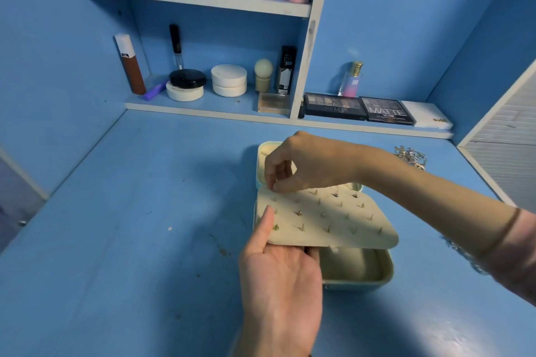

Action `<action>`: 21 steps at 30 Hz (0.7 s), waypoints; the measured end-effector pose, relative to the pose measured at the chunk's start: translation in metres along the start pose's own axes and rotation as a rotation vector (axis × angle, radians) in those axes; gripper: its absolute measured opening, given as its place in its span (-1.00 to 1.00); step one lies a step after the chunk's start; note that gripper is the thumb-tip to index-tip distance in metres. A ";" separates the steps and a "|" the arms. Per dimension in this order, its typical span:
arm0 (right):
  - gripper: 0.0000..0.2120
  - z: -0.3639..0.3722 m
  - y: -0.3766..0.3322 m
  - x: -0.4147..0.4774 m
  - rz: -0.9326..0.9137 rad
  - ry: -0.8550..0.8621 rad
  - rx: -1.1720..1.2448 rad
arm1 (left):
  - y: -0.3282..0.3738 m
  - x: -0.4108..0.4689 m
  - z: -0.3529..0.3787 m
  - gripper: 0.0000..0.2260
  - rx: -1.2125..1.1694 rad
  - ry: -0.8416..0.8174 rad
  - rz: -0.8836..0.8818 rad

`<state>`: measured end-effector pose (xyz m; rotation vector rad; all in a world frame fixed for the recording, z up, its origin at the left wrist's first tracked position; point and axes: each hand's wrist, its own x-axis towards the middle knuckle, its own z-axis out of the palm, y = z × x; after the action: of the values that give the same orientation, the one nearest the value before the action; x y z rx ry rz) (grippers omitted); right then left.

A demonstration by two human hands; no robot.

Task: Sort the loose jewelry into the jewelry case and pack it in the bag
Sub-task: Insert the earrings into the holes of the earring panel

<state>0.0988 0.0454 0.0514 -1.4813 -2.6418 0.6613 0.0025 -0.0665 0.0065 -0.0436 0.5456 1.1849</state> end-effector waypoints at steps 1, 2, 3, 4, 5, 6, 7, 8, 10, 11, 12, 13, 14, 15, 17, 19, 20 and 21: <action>-0.91 0.000 0.000 0.000 -0.003 -0.006 -0.019 | 0.000 0.000 0.000 -0.66 0.002 -0.002 -0.003; -0.91 -0.001 0.000 0.001 -0.007 -0.011 -0.036 | 0.000 0.000 -0.001 -0.66 0.001 -0.005 -0.005; -0.92 -0.001 -0.001 0.001 -0.013 -0.014 -0.049 | 0.000 0.001 -0.001 -0.66 0.000 -0.008 -0.008; -0.92 -0.001 -0.001 0.001 -0.020 -0.014 -0.060 | 0.001 0.000 -0.001 -0.66 -0.001 -0.011 -0.010; -0.92 -0.002 -0.001 0.002 -0.026 -0.015 -0.069 | 0.001 0.000 0.000 -0.66 -0.002 -0.014 -0.011; -0.92 -0.002 -0.001 0.002 -0.032 -0.016 -0.072 | 0.001 0.000 0.000 -0.66 -0.003 -0.016 -0.012; -0.91 -0.003 -0.001 0.002 -0.034 -0.021 -0.071 | 0.001 0.000 0.000 -0.65 -0.004 -0.018 -0.013; -0.91 -0.004 -0.002 0.002 -0.032 -0.029 -0.069 | 0.001 0.000 0.000 -0.65 -0.003 -0.019 -0.013; -0.91 -0.005 -0.002 0.002 -0.030 -0.039 -0.077 | 0.001 -0.001 0.000 -0.64 -0.001 -0.018 -0.014; -0.91 -0.005 -0.001 0.003 -0.030 -0.040 -0.080 | 0.001 -0.001 0.001 -0.64 -0.001 -0.015 -0.014; -0.91 -0.005 -0.001 0.003 -0.028 -0.040 -0.079 | 0.001 -0.001 0.001 -0.65 -0.003 -0.012 -0.015; -0.89 -0.005 -0.001 0.003 -0.025 -0.040 -0.073 | 0.001 -0.001 0.001 -0.66 -0.006 -0.009 -0.016; -0.89 -0.004 0.000 0.003 -0.023 -0.041 -0.064 | 0.001 -0.002 0.001 -0.66 -0.010 -0.006 -0.017; -0.88 -0.004 0.000 0.003 -0.022 -0.042 -0.055 | 0.001 -0.002 0.001 -0.66 -0.012 -0.004 -0.018; -0.88 -0.003 0.001 0.004 -0.021 -0.047 -0.046 | 0.001 -0.002 0.001 -0.66 -0.016 -0.003 -0.019; -0.89 -0.003 0.001 0.004 -0.020 -0.053 -0.041 | 0.001 -0.002 0.001 -0.67 -0.020 -0.007 -0.021; -0.89 -0.003 0.001 0.005 -0.018 -0.057 -0.037 | 0.001 -0.002 0.001 -0.67 -0.024 -0.006 -0.021; -0.89 -0.003 0.001 0.005 -0.016 -0.060 -0.032 | 0.001 -0.002 0.000 -0.67 -0.028 -0.003 -0.020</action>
<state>0.0979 0.0513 0.0528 -1.4697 -2.7181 0.6757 0.0014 -0.0678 0.0080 -0.0709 0.5244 1.1733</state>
